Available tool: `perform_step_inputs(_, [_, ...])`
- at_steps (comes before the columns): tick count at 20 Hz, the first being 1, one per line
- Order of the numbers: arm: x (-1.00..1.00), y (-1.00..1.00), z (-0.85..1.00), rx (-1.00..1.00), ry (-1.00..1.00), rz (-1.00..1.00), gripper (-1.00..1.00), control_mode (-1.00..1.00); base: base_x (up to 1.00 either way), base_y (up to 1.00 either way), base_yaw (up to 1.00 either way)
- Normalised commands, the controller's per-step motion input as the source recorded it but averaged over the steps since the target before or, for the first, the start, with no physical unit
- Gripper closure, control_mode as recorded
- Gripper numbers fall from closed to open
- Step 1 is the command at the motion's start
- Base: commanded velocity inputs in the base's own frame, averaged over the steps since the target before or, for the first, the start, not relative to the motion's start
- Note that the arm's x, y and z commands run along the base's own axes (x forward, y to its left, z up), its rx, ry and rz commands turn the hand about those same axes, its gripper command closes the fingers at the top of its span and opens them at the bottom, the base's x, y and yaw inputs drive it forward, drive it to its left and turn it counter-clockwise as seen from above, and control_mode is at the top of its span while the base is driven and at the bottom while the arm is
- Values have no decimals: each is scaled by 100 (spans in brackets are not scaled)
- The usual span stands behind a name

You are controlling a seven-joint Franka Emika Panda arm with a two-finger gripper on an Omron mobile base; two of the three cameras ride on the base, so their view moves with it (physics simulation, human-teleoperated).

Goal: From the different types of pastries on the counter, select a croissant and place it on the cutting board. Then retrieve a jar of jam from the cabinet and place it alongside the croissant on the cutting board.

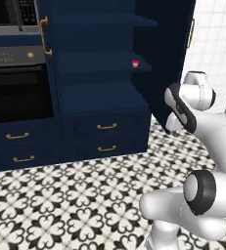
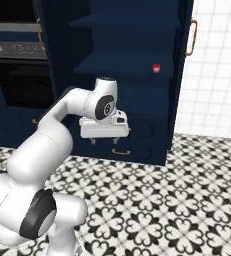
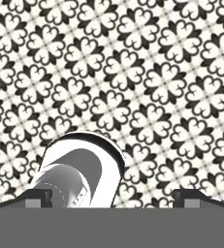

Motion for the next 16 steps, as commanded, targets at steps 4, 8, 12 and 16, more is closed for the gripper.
perform_step_inputs(4, [0, 0, 0, 0, 0, 0, -100, 100, 75, 33, 2])
perform_step_inputs(8, [0, 0, 0, 0, 0, 0, -100, 100, 100, -1, 9])
perform_step_inputs(12, [0, 0, 0, 0, 0, 0, -100, 100, 100, 4, 9])
perform_step_inputs(16, [0, 0, 0, 0, 0, 0, -100, 100, 100, -4, 10])
